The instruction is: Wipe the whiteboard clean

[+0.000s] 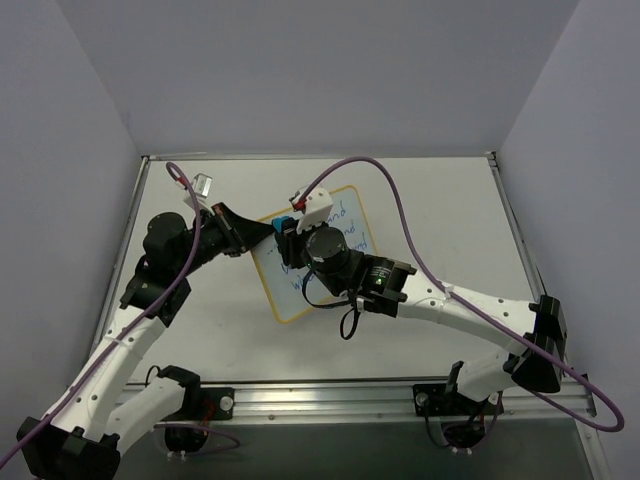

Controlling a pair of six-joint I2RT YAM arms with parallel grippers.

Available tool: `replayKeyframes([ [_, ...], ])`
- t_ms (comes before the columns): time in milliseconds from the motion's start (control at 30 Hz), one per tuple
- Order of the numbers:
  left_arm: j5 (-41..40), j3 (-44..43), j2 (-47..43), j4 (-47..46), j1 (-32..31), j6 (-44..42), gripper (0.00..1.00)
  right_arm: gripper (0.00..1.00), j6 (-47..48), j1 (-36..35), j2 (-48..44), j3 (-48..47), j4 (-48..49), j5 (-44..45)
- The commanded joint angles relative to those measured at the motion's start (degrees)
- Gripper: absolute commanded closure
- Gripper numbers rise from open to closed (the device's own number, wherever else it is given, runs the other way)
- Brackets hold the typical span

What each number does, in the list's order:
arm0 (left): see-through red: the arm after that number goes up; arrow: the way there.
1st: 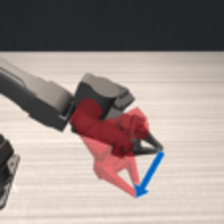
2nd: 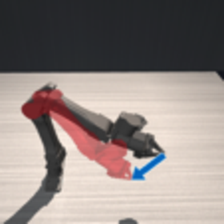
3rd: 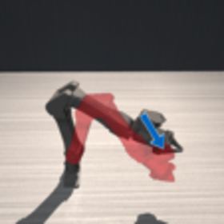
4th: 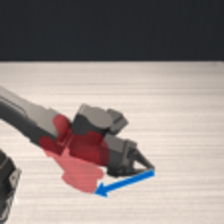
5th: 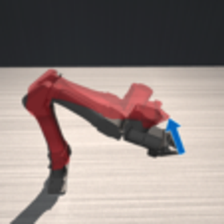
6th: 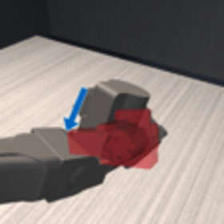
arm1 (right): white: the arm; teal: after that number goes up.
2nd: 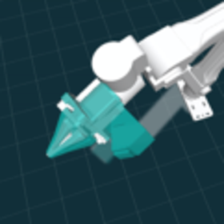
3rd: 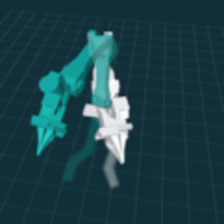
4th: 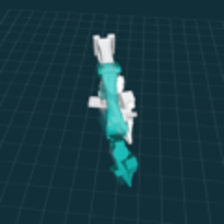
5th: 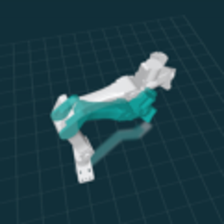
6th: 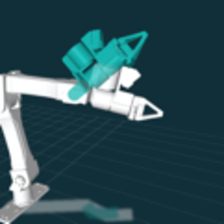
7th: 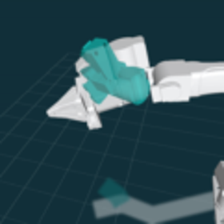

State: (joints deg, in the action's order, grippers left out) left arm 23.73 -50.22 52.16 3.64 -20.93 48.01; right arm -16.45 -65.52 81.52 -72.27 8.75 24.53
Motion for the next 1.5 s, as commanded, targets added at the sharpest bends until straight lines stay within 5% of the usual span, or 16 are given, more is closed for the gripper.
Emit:
replayKeyframes([
  [0, 2.82, -3.83, -2.15, -9.45, -1.04, 1.74, 0.98, 0.97, -2.18, -3.56, 1.46, -0.07, -0.4, -3.97],
  [267, 1.41, -5.06, -3.91, -7.77, -0.96, 0.33, 0.98, 0.99, -6.22, -3.83, -1.01, 4.06, -1.89, 1.12],
  [967, -0.53, -3.84, -3.73, -11.63, -1.04, 3.84, 0.98, 1.0, -4.03, -10.07, 2.16, 5.04, 9.62, -8.81],
  [1200, 2.55, -4.8, -5.14, -10.41, -1.04, 4.37, 0.98, 1.0, -2.63, -2.26, -3.37, 9.16, 7.86, -4.76],
  [1467, 9.74, -5.24, -5.76, -13.91, -0.96, 6.04, 0.98, 1.0, 1.15, 12.32, -7.68, 10.66, 5.75, -13.54],
])
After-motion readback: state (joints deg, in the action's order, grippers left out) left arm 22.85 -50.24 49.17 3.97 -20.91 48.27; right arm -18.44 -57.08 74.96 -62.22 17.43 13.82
